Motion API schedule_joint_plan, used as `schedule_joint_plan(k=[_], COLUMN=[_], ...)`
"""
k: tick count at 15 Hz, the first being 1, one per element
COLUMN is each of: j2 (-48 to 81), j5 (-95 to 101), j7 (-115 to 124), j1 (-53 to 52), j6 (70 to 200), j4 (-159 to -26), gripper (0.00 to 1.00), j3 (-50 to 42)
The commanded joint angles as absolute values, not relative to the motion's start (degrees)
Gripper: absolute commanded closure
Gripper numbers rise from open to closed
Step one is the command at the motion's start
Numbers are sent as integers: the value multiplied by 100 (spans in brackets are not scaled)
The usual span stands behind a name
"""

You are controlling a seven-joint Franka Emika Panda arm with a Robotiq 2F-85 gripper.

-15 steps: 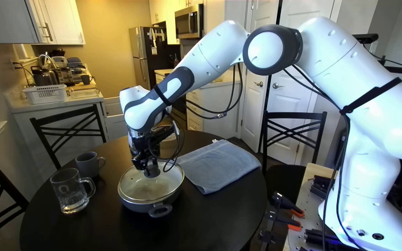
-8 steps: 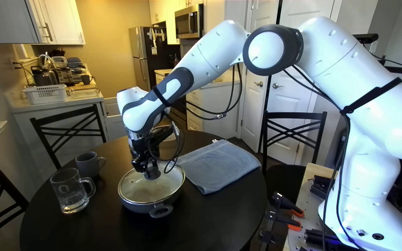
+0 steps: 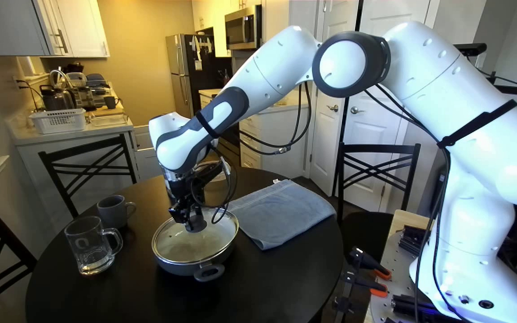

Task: Put the glass lid on the pan.

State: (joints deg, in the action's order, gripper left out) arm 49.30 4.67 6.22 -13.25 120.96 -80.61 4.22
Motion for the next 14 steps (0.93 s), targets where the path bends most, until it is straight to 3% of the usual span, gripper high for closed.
schedule_joint_plan(k=[1,14], j2=[4957,5034], j5=[484,765], j7=[478,616], j1=[-1331,-1516], j6=[12184,12761], j4=[-8137,-8116], gripper=[67,67], j3=[448,355])
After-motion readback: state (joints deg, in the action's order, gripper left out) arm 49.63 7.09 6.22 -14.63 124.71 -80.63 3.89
